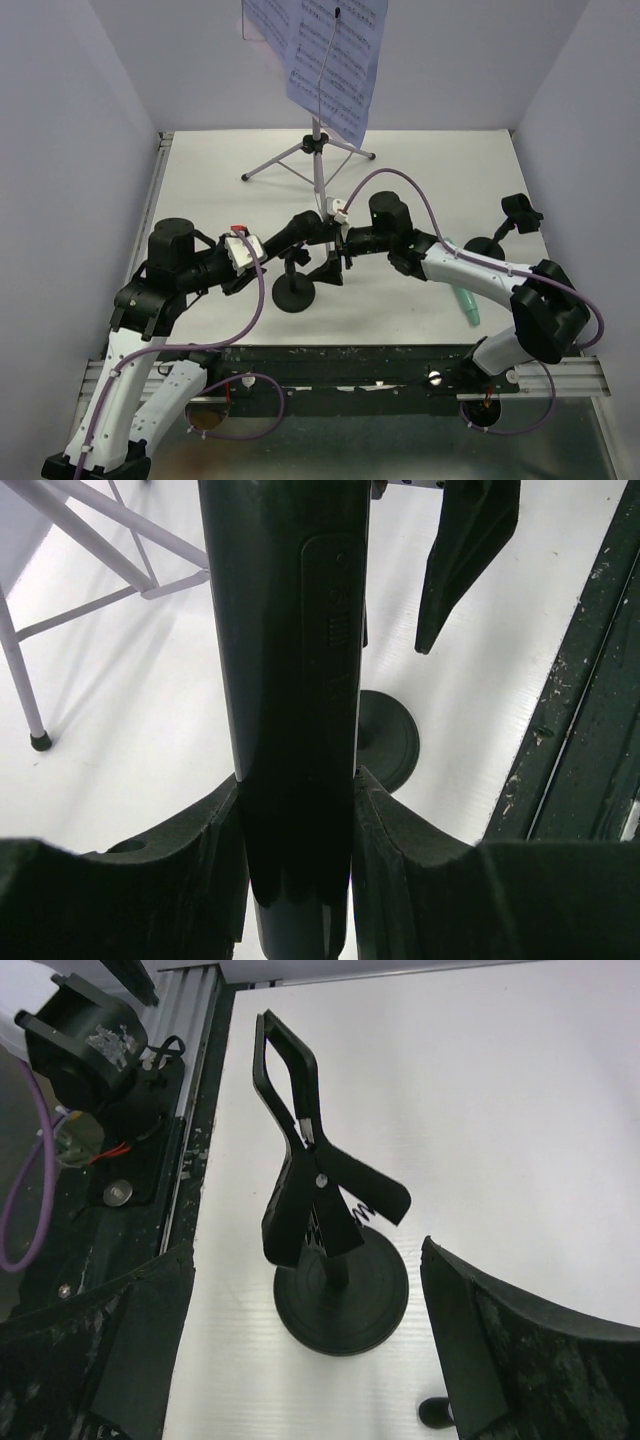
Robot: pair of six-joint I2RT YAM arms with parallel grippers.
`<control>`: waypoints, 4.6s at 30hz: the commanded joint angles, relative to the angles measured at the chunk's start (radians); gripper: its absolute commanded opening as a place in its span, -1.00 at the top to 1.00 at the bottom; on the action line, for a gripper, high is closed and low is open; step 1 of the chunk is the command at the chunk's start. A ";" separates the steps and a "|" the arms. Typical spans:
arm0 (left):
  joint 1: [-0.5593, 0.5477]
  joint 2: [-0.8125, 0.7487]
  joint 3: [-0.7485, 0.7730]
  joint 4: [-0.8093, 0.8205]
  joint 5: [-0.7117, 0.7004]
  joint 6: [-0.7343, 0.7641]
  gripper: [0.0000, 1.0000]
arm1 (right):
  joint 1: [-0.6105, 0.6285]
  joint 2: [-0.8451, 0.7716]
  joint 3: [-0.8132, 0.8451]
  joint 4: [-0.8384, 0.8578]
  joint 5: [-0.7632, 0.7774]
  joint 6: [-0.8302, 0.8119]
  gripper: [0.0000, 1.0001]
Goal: Pack up the instrument practice props
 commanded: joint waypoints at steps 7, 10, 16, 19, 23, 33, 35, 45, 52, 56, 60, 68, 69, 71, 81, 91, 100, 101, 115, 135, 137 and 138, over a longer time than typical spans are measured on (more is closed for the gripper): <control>0.004 -0.001 0.108 -0.102 0.172 -0.007 1.00 | -0.048 -0.211 0.075 -0.292 0.210 0.052 -0.99; 0.003 0.061 0.145 -0.058 0.237 -0.081 1.00 | -0.111 -0.280 0.127 -0.459 0.220 0.080 -0.99; -0.013 0.196 0.179 0.133 0.315 -0.270 1.00 | -0.183 -0.407 0.220 -0.635 0.237 0.123 -0.99; -0.043 0.243 0.168 0.313 0.304 -0.436 1.00 | -0.199 -0.416 0.254 -0.659 0.242 0.226 -0.98; -0.102 0.296 0.141 0.503 0.209 -0.577 1.00 | -0.208 -0.395 0.294 -0.661 0.228 0.294 -0.89; -0.203 0.328 0.102 0.637 0.107 -0.603 1.00 | -0.200 -0.314 0.382 -0.486 0.116 0.395 -0.71; -0.228 0.328 0.093 0.661 0.053 -0.583 1.00 | -0.174 -0.318 0.386 -0.434 0.142 0.392 -0.70; -0.251 0.383 0.139 0.701 0.111 -0.589 1.00 | -0.154 -0.318 0.379 -0.339 0.087 0.413 -0.61; -0.278 0.400 0.134 0.757 0.119 -0.567 1.00 | -0.154 -0.320 0.374 -0.339 0.101 0.415 -0.55; -0.283 0.406 0.134 0.775 0.116 -0.572 1.00 | -0.154 -0.314 0.377 -0.339 0.101 0.413 -0.47; -0.284 0.420 0.142 0.798 0.114 -0.573 1.00 | -0.154 -0.314 0.380 -0.339 0.109 0.410 -0.47; -0.309 0.454 0.160 0.843 0.113 -0.559 1.00 | -0.154 -0.312 0.389 -0.303 0.109 0.404 -0.46; -0.312 0.458 0.167 0.846 0.111 -0.558 1.00 | -0.154 -0.312 0.388 -0.300 0.109 0.405 -0.44; -0.315 0.469 0.177 0.855 0.102 -0.564 1.00 | -0.153 -0.317 0.386 -0.297 0.115 0.399 -0.43; -0.330 0.486 0.191 0.866 0.080 -0.570 1.00 | -0.154 -0.344 0.359 -0.305 0.155 0.392 -0.34; -0.350 0.494 0.193 0.840 0.077 -0.524 1.00 | -0.153 -0.361 0.294 -0.268 0.164 0.407 0.13; -0.355 0.503 0.203 0.815 0.027 -0.490 -0.21 | -0.159 -0.389 0.271 -0.296 0.228 0.379 0.99; -0.355 0.500 0.205 0.794 0.011 -0.484 -0.45 | -0.163 -0.392 0.276 -0.312 0.228 0.372 0.99; -0.355 0.371 0.144 0.583 -0.085 -0.251 -0.98 | -0.237 -0.599 0.244 -0.959 0.386 0.035 0.99; -0.355 0.233 0.104 0.390 -0.147 -0.021 -0.98 | -0.291 -0.200 0.284 -1.422 0.664 -0.021 0.99; -0.352 0.208 0.093 0.378 -0.171 -0.010 -0.98 | -0.294 -0.148 0.271 -1.403 0.705 -0.006 0.99; -0.349 0.198 0.088 0.366 -0.173 -0.007 -0.98 | -0.300 -0.130 0.265 -1.390 0.717 0.002 0.99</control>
